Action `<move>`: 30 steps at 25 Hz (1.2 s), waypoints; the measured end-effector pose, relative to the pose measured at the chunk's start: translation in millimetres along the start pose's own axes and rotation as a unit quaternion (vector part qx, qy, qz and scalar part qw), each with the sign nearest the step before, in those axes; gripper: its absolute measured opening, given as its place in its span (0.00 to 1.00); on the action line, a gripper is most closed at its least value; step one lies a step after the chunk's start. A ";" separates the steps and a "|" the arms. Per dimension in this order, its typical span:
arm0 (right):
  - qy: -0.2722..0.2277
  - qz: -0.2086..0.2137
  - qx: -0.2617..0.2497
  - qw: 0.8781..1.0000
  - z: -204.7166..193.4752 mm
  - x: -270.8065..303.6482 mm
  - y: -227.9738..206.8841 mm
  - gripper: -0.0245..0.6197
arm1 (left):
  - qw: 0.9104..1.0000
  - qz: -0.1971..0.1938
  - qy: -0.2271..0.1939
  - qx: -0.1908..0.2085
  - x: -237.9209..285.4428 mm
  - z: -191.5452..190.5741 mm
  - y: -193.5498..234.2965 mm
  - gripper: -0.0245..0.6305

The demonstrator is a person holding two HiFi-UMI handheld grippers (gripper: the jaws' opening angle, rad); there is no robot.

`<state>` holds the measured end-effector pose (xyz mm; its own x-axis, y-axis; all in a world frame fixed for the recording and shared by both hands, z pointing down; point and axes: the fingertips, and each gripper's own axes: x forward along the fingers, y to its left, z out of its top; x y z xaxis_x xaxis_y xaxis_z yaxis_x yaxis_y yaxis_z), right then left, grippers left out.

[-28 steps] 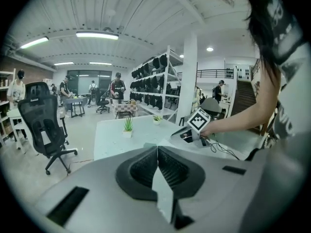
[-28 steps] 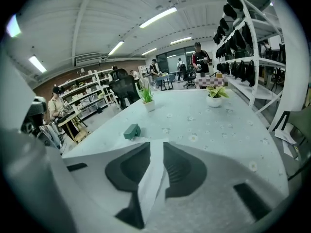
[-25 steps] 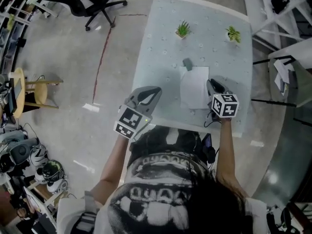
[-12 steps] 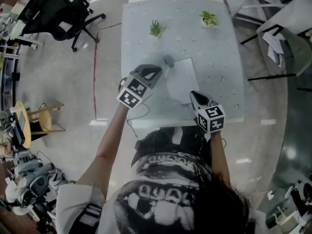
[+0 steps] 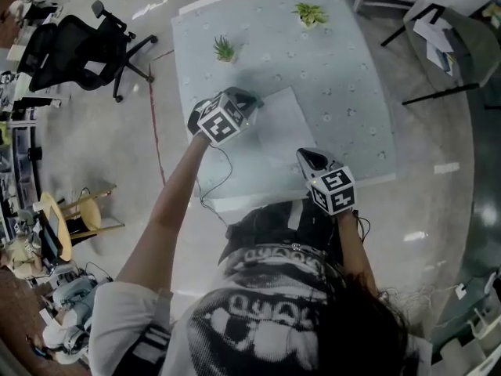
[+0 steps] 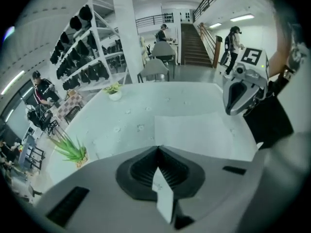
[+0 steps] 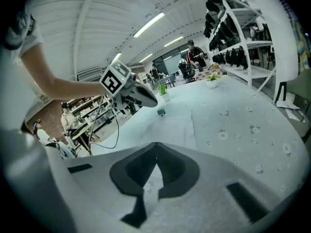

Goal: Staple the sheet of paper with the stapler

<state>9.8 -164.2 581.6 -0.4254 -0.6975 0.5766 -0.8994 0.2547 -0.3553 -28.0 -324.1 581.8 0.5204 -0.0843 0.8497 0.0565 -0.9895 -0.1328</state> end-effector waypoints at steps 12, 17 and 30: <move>-0.015 -0.007 0.023 1.000 0.6 -6.5 -25.3 0.05 | 0.992 -0.037 0.101 0.064 24.0 -2.4 -4.8 0.04; -0.017 -0.015 0.031 0.999 1.1 -8.9 -38.6 0.05 | 0.989 -0.054 0.116 0.079 24.9 -3.1 -8.4 0.04; -0.018 -0.014 0.041 0.999 4.9 6.0 -50.0 0.05 | 0.977 -0.121 0.160 0.068 34.1 -8.5 -7.2 0.04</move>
<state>52.8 -184.4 599.2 -0.3957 -0.7275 0.5605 -0.8987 0.1810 -0.3995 -17.9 -320.9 616.1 0.1854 0.0972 0.9778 0.2693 -0.9620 0.0446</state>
